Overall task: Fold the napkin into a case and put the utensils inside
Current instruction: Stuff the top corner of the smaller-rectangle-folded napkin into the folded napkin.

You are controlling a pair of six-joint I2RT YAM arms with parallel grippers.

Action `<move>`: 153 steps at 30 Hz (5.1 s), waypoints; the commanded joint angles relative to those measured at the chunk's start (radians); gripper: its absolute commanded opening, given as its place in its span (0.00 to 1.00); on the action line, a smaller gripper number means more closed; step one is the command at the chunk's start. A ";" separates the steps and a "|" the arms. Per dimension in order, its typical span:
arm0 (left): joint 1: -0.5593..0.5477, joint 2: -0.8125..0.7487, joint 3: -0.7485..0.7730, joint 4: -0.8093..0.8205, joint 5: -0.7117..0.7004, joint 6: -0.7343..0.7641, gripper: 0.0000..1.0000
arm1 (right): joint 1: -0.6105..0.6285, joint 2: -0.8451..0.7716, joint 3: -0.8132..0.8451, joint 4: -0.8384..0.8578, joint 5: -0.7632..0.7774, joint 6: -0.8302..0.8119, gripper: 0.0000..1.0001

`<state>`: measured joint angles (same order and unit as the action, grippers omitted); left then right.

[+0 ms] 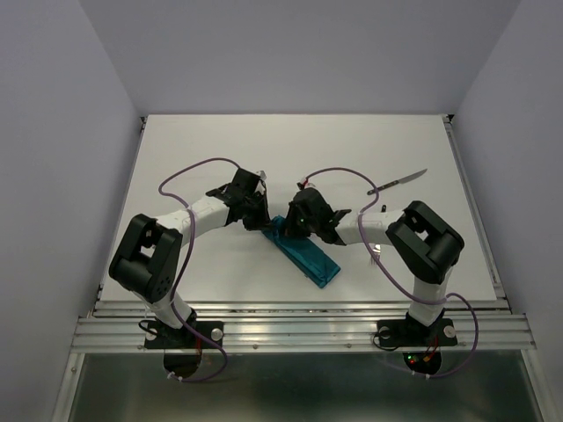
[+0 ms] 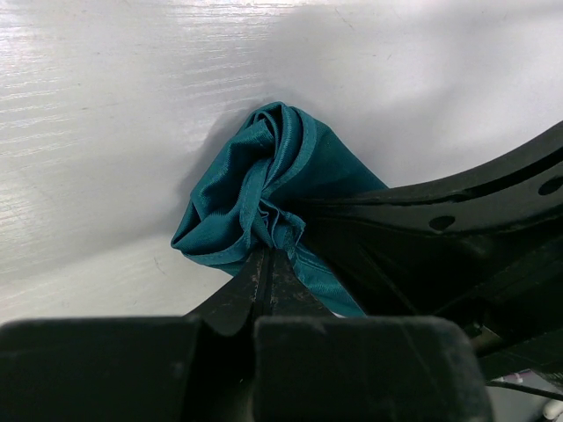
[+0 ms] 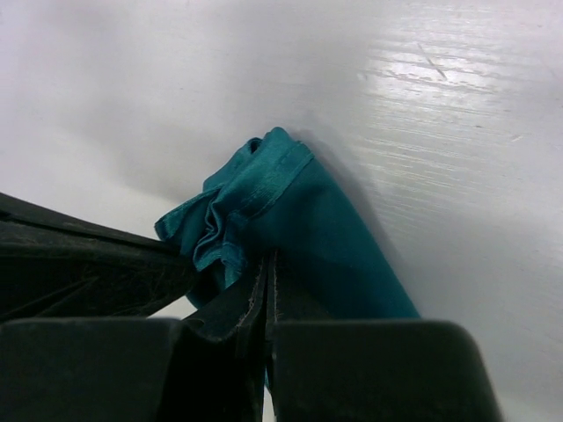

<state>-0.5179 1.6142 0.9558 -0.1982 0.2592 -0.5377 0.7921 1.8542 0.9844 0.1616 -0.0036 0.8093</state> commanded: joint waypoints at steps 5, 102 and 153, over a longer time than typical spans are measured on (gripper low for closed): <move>-0.007 -0.010 0.029 0.003 0.018 0.025 0.00 | -0.005 -0.023 0.023 0.105 -0.070 -0.024 0.01; -0.007 0.027 0.064 0.016 0.077 0.107 0.00 | -0.005 0.137 -0.003 0.265 -0.254 0.136 0.01; 0.021 0.076 -0.011 0.230 0.288 0.153 0.00 | -0.062 -0.193 -0.168 0.133 0.031 0.129 0.01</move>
<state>-0.4953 1.6970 0.9569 -0.0051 0.5228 -0.4061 0.7502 1.6917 0.8360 0.2256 -0.0017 0.9203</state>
